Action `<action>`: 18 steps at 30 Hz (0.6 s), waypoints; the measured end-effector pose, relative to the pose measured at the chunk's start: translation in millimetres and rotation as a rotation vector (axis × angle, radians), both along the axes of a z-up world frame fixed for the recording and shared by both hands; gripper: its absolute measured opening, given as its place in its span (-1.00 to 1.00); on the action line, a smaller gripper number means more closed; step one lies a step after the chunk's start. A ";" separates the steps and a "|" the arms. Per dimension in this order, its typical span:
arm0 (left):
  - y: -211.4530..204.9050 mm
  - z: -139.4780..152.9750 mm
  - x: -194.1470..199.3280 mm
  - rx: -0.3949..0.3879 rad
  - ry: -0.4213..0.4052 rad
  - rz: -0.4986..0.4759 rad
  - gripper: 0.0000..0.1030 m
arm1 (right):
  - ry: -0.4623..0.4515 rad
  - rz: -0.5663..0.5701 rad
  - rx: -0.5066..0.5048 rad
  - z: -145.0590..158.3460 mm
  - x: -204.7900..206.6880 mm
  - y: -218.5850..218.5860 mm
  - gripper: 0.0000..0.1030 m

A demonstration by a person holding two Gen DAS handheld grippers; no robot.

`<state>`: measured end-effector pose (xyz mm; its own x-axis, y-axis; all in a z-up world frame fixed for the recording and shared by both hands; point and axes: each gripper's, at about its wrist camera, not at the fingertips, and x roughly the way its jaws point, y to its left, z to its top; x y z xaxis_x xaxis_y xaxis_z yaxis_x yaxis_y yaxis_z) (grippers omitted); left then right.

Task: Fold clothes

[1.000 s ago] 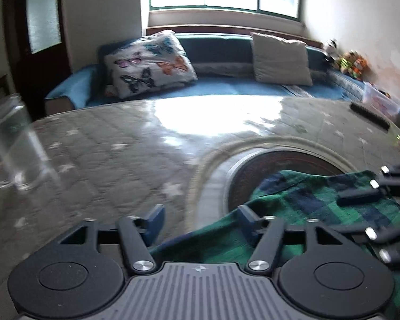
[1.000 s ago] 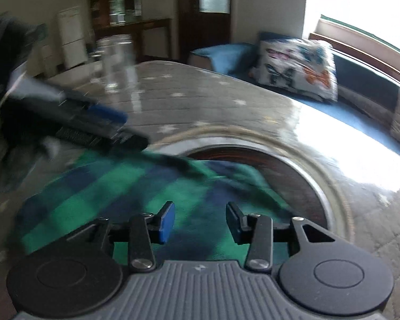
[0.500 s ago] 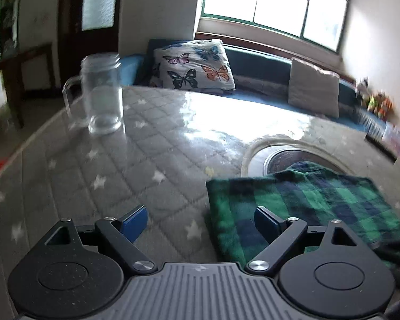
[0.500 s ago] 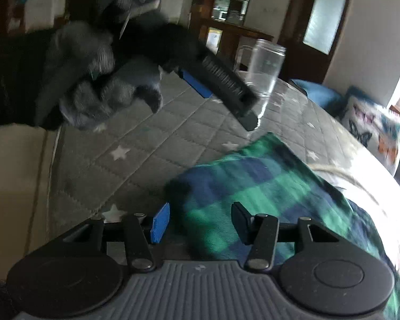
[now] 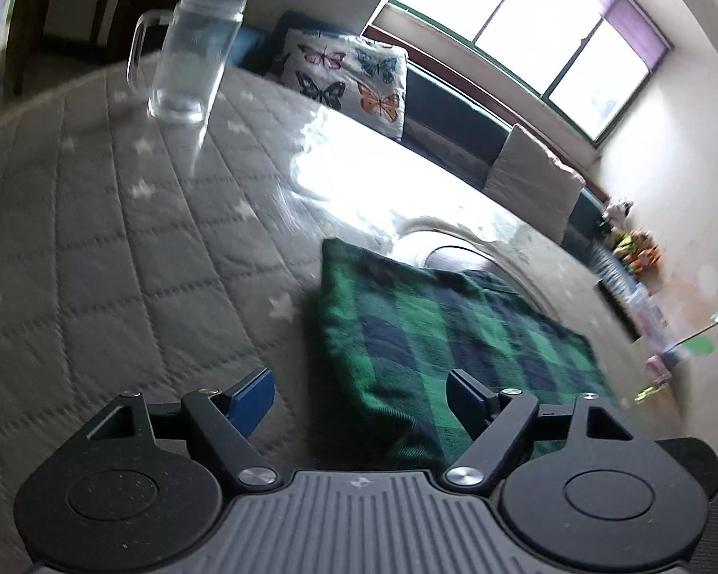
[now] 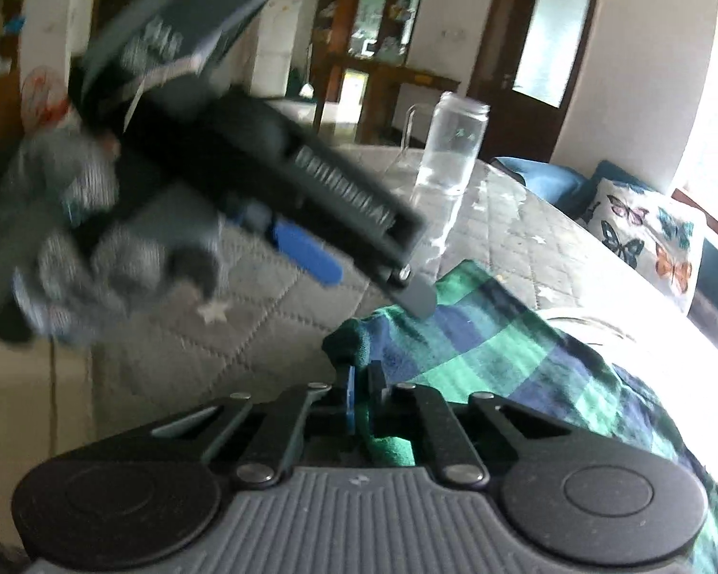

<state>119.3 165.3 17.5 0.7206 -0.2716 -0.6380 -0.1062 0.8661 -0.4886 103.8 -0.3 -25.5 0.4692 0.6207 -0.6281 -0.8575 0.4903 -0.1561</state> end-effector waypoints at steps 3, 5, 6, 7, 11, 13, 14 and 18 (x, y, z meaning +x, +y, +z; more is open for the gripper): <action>2.3 -7.0 0.7 -0.094 0.031 0.005 0.39 | 0.019 -0.006 0.058 11.8 -1.8 -12.1 -0.94; 4.2 -12.8 0.7 -0.159 0.051 0.007 0.26 | 0.024 -0.001 0.087 18.2 -7.2 -18.4 -0.94; 5.1 -16.1 -0.1 -0.197 0.061 0.007 0.16 | 0.034 0.004 0.100 20.3 -9.4 -21.0 -0.94; 6.1 -19.8 -1.4 -0.236 0.069 0.009 0.10 | 0.040 0.014 0.108 21.8 -12.5 -22.8 -0.94; 6.6 -28.7 -5.9 -0.307 0.065 0.011 -0.43 | 0.053 0.061 0.127 26.0 -24.9 -27.6 -0.94; 6.9 -27.2 -5.9 -0.305 0.054 0.013 -0.65 | 0.058 0.082 0.120 26.5 -29.1 -28.0 -0.94; 7.0 -26.4 -5.9 -0.304 0.048 0.015 -0.72 | 0.065 0.084 0.122 26.2 -28.8 -28.8 -0.91; 6.2 -21.1 -4.4 -0.292 0.029 0.015 -0.75 | 0.122 0.088 0.139 31.6 -24.7 -46.0 -0.72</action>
